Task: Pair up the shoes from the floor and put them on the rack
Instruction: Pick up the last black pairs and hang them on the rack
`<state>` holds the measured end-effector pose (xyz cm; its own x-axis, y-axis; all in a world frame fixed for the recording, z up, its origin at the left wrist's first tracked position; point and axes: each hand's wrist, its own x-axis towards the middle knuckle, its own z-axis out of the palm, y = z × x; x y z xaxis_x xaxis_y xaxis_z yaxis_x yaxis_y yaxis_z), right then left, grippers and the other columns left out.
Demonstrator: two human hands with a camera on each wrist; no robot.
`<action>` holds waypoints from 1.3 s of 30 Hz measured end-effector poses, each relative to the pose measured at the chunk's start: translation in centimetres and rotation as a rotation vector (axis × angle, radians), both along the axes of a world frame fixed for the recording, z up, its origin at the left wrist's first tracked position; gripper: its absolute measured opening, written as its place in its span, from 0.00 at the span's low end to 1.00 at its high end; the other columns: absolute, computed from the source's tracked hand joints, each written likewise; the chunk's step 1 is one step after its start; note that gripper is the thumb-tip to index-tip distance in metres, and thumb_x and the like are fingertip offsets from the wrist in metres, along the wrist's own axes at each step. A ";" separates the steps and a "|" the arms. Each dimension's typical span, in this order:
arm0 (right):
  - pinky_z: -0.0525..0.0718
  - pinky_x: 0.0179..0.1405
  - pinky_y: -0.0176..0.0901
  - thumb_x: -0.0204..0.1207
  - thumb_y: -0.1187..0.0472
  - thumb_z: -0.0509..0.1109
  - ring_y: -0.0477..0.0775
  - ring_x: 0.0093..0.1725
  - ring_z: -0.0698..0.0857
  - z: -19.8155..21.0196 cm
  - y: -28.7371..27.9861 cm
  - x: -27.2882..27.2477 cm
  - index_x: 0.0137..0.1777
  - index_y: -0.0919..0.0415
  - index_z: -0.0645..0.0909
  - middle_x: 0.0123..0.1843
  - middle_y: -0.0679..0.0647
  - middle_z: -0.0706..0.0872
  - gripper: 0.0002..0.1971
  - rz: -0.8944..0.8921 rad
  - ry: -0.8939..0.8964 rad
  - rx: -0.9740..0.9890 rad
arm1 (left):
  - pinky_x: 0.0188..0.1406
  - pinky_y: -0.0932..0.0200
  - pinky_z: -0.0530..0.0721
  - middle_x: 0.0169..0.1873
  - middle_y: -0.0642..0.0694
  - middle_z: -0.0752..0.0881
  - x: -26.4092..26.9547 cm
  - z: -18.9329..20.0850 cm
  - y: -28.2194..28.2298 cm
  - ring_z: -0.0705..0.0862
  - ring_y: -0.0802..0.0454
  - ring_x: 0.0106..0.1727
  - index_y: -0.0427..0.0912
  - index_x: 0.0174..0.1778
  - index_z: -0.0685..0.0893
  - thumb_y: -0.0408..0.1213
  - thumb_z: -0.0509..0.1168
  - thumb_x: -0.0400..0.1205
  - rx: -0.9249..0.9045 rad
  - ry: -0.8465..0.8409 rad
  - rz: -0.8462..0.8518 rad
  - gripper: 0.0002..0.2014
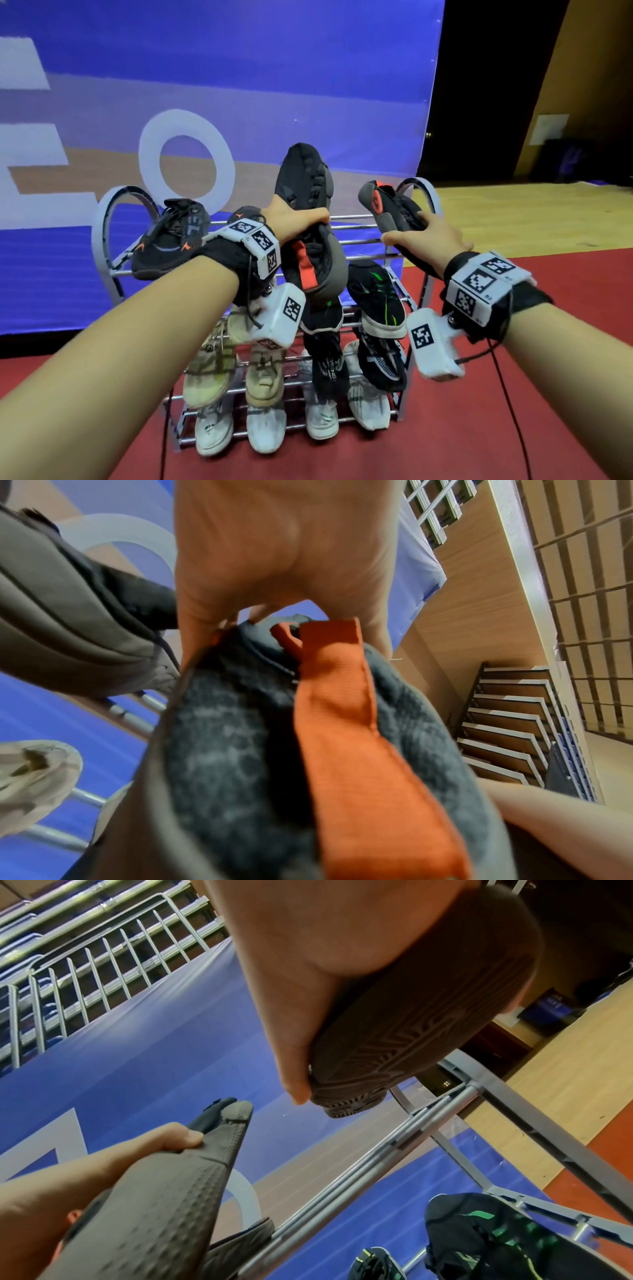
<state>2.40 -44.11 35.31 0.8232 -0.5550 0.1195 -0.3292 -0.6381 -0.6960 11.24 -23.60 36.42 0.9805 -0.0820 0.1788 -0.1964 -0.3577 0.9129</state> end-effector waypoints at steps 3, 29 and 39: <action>0.67 0.58 0.57 0.51 0.34 0.72 0.69 0.67 0.69 -0.5 -0.2 2.1 0.66 0.36 0.73 0.67 0.64 0.76 0.38 0.000 0.031 -0.004 | 0.51 0.41 0.88 0.37 0.46 0.89 0.5 0.0 -1.0 0.88 0.45 0.41 0.48 0.46 0.86 0.50 0.75 0.50 0.033 0.016 0.001 0.27; 0.82 0.17 0.37 0.82 0.58 0.52 0.67 0.52 0.85 -5.5 -1.7 2.7 0.59 0.61 0.77 0.62 0.65 0.82 0.15 0.033 -0.341 0.906 | 0.52 0.71 0.76 0.62 0.54 0.83 -4.0 -6.1 1.2 0.82 0.59 0.59 0.42 0.75 0.64 0.48 0.78 0.68 0.163 -0.025 -0.196 0.43; 0.82 0.15 0.37 0.83 0.59 0.49 0.62 0.37 0.85 -5.4 -0.4 3.3 0.57 0.63 0.77 0.60 0.68 0.83 0.16 -0.008 -0.480 0.997 | 0.68 0.47 0.78 0.73 0.47 0.75 -2.5 -6.3 -0.9 0.77 0.49 0.70 0.49 0.83 0.50 0.47 0.74 0.69 0.009 -0.048 -0.170 0.50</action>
